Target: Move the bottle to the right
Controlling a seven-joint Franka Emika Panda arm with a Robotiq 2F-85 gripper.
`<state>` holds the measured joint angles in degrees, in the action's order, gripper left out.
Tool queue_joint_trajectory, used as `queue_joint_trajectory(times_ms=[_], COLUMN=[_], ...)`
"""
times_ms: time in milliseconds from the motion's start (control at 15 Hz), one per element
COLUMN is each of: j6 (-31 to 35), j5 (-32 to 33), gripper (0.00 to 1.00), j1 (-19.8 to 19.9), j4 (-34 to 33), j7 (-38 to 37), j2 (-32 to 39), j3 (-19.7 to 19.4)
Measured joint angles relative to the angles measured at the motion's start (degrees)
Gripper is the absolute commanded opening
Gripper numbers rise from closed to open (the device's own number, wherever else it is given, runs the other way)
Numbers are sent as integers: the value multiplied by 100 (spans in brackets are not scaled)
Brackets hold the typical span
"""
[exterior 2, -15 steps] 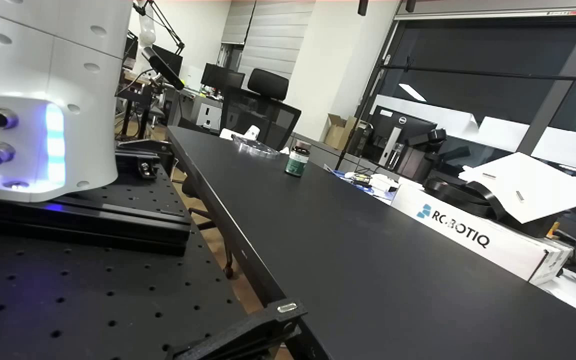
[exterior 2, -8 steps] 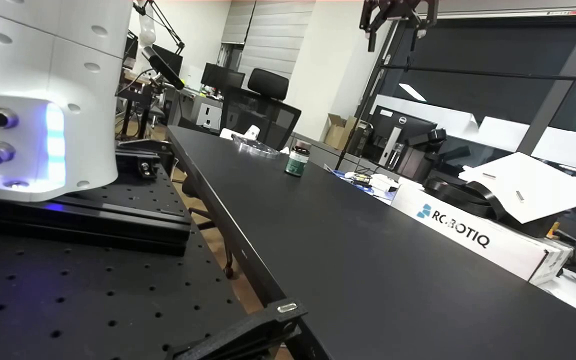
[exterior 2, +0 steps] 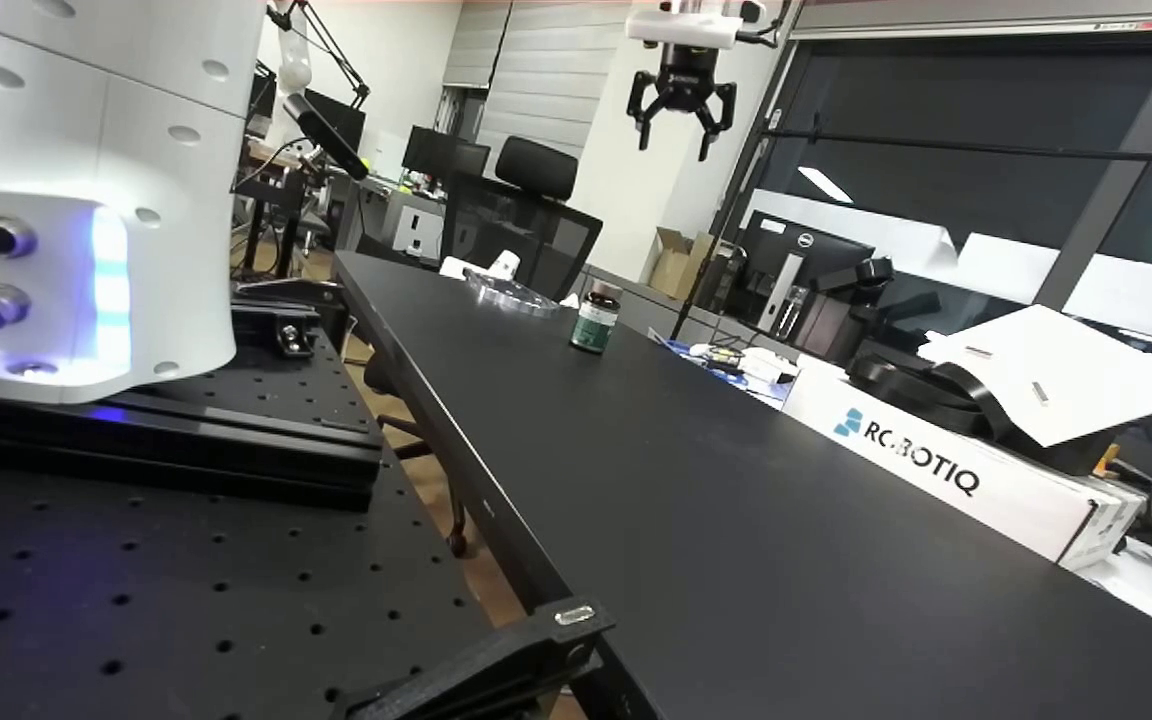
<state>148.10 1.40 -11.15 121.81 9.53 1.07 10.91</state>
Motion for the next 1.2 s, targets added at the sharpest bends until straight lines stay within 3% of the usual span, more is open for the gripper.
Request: queue_joint_trajectory(times_ms=[333, 733, 1200], j6=[-163, -183, 314], j5=[153, 192, 286], gripper=[100, 100, 100], j1=[-187, -176, -182], j4=[-451, -545, -468], j7=[-15, -5, 26], j2=[647, 729, 1308], j3=[152, 141, 138])
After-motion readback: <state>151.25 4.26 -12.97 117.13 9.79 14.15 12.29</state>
